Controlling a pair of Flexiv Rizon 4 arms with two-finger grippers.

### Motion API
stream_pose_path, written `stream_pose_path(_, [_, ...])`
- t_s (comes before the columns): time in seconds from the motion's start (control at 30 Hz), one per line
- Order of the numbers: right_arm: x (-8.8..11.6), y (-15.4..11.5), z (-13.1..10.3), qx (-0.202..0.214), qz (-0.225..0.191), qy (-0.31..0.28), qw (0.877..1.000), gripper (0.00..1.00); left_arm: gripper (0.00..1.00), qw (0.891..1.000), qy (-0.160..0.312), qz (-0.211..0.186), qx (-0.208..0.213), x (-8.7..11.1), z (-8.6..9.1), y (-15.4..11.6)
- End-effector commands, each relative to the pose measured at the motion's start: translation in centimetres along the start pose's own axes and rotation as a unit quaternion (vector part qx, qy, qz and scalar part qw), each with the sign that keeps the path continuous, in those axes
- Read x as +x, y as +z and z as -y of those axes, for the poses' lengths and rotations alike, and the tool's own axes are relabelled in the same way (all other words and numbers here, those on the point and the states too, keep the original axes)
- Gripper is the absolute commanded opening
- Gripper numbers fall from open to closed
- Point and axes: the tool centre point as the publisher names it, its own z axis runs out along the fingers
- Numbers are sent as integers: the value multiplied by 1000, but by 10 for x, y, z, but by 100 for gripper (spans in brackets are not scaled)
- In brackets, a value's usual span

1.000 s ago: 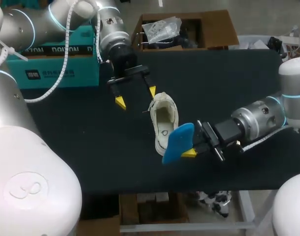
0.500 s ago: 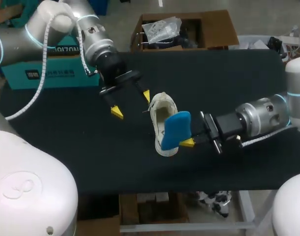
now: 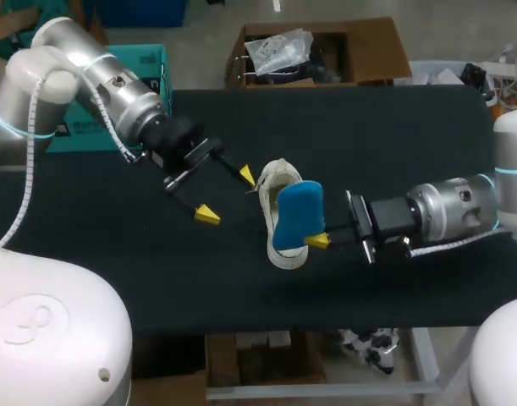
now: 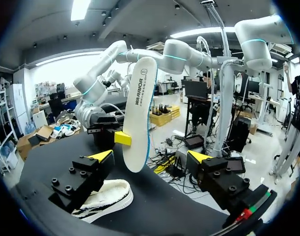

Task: Open the shoe tongue, take the insole out of the shoe, put the insole back into the shoe, and pack the shoe into the shoebox

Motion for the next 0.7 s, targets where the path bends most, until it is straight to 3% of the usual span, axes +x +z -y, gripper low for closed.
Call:
stream_pose_path(0.03, [-1, 0, 2, -2, -2, 0, 1000, 0, 100, 978, 1, 208, -3, 6, 2, 3])
stream_pose_path(0.1, [-1, 0, 2, -2, -2, 0, 1000, 0, 100, 970, 15, 240, -17, 10, 3, 11])
stream_pose_path(0.27, [3, 6, -2, -20, -26, -18, 999, 0, 100, 963, 28, 268, -29, 16, 1, 29])
stream_pose_path(0.47, [7, 15, -3, -48, -48, -35, 997, 0, 100, 950, 31, 307, -51, 7, -6, 42])
stream_pose_path(0.7, [16, 18, -23, -74, -58, -69, 993, 0, 100, 943, 30, 325, -72, -8, -21, 46])
